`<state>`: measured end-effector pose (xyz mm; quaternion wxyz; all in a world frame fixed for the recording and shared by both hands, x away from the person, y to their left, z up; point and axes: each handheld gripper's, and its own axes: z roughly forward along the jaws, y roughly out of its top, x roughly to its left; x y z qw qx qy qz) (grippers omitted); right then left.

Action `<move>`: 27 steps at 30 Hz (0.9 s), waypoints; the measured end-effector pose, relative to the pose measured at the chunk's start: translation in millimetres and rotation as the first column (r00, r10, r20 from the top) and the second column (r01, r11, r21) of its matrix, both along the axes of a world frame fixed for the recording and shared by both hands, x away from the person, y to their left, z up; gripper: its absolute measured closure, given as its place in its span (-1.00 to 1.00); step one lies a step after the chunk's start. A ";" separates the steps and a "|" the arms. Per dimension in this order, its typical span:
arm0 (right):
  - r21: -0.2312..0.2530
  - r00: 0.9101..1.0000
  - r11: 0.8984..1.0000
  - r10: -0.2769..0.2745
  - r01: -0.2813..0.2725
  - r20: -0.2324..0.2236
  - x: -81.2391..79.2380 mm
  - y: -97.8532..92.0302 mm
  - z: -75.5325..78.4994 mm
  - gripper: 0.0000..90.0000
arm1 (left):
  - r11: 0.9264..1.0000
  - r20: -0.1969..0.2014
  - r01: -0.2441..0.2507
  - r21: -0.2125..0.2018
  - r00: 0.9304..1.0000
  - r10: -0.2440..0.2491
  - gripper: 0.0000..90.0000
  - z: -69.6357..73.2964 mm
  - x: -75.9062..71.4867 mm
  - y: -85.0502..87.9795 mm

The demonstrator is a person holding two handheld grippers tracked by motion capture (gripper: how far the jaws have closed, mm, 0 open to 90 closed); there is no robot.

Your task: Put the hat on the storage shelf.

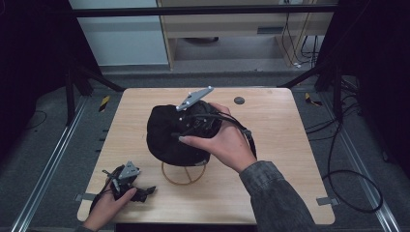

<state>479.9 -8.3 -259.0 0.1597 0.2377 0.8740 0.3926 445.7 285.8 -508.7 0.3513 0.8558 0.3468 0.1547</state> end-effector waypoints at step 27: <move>0.027 0.994 0.995 -0.093 0.092 0.053 -19.8 -53.6 -16.0 -0.76 | 1.000 0.001 0.000 -0.001 1.000 0.000 -1.00 -0.3 -0.1 -0.1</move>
